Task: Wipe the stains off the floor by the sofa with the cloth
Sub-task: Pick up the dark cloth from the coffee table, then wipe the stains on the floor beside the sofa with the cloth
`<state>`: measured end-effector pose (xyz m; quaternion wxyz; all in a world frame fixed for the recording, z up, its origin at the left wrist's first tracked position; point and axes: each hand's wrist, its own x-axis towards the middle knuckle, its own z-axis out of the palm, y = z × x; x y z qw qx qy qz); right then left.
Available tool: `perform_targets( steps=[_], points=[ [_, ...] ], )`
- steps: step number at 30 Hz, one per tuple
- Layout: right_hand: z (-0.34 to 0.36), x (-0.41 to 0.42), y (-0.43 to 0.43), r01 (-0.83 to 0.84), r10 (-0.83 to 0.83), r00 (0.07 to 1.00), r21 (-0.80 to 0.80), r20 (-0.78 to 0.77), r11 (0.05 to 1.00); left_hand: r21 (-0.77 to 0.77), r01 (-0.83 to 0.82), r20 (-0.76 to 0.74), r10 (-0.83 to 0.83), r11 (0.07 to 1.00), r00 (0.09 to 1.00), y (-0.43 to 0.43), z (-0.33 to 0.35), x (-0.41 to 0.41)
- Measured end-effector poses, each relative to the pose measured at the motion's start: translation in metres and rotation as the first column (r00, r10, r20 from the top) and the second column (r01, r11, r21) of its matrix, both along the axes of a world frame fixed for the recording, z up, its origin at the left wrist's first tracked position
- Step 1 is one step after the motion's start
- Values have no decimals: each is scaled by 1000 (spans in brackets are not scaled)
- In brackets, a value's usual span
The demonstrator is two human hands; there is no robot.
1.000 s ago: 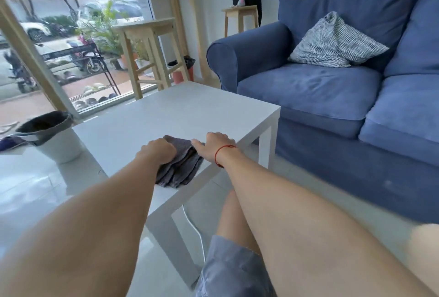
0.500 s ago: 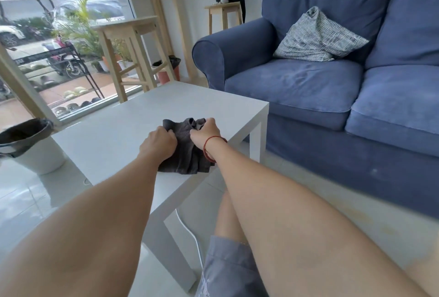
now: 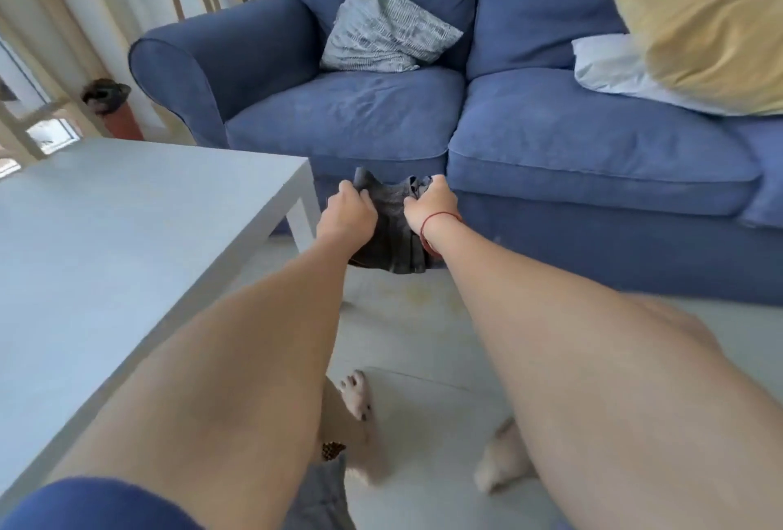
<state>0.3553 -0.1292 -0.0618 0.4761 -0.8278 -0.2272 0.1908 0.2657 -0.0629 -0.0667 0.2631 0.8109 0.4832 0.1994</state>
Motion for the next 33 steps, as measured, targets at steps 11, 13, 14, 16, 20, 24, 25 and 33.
perform_targets(
  steps=[11, 13, 14, 16, 20, 24, 25, 33],
  points=[
    [-125, 58, -3, 2, -16, 998, -225, -61, 974, -298, 17, -150, -64, 955, 987, 1, -127, 66],
    [-150, 64, 4, 1, -22, 997, -255, -78, 967, -328, 7, -188, -72, 945, 980, 7, -152, 73],
    [-164, 67, 6, -4, -21, 996, -269, -91, 963, -345, -1, -207, -75, 939, 976, 9, -165, 76],
    [-191, 71, 9, -22, -15, 993, -306, -117, 952, -379, -12, -239, -85, 925, 967, 14, -191, 82],
    [-241, 82, 13, -38, -18, 989, -375, -144, 926, -438, -25, -297, -119, 899, 947, 22, -241, 90],
    [-283, 91, 20, -56, -16, 986, -426, -164, 903, -471, -21, -326, -152, 882, 933, 30, -283, 100],
    [-292, 92, 23, -60, -13, 986, -432, -165, 900, -478, -22, -331, -157, 878, 930, 32, -290, 103],
    [-350, 99, 37, -43, 48, 999, -680, -11, 732, -534, -144, -466, -147, 833, 873, 55, -344, 102]
  ],
)
